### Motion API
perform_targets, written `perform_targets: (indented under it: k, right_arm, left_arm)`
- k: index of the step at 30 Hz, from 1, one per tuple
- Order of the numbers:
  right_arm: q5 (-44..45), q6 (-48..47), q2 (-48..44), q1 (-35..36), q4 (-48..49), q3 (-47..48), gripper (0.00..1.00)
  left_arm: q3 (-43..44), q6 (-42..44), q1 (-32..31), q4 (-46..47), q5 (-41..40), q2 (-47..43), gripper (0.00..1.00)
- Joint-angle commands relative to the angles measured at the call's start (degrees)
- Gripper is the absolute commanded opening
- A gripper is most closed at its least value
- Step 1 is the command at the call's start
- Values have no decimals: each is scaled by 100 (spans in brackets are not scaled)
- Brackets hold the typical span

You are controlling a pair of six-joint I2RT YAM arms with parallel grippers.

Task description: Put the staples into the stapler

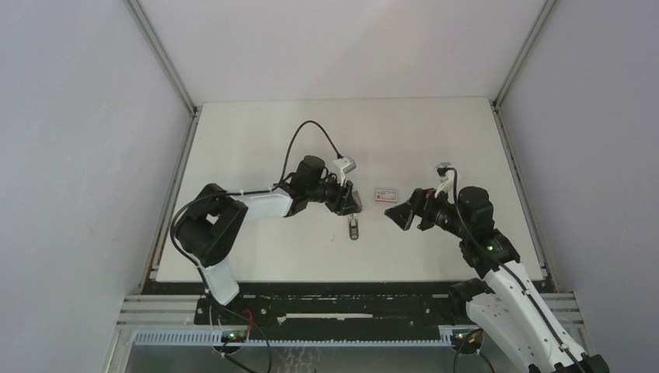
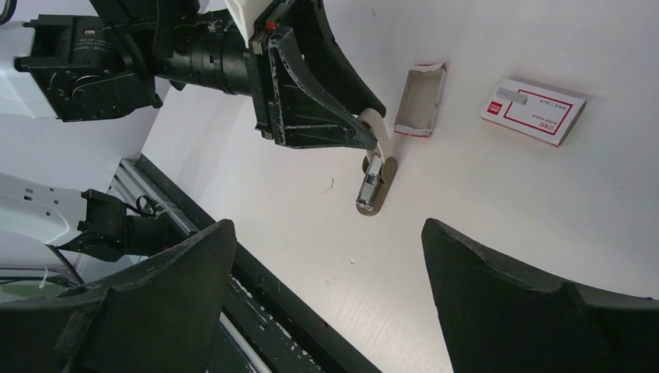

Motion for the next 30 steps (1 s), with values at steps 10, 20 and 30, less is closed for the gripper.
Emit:
perform_targets:
  k: [10,20,30]
  right_arm:
    - [-91,39,-13,-34,188,11,88]
    - [-103,60,-3,-34,257,7,88]
    - [93,171,161,-34,602,-160,87]
  left_arm:
    - [237,142,-27,61,38,19,28]
    - [-860,-273,-27,793,-1384,-1084,0]
    - [-2965,-1721,-27,2134,-4967,-3022,0]
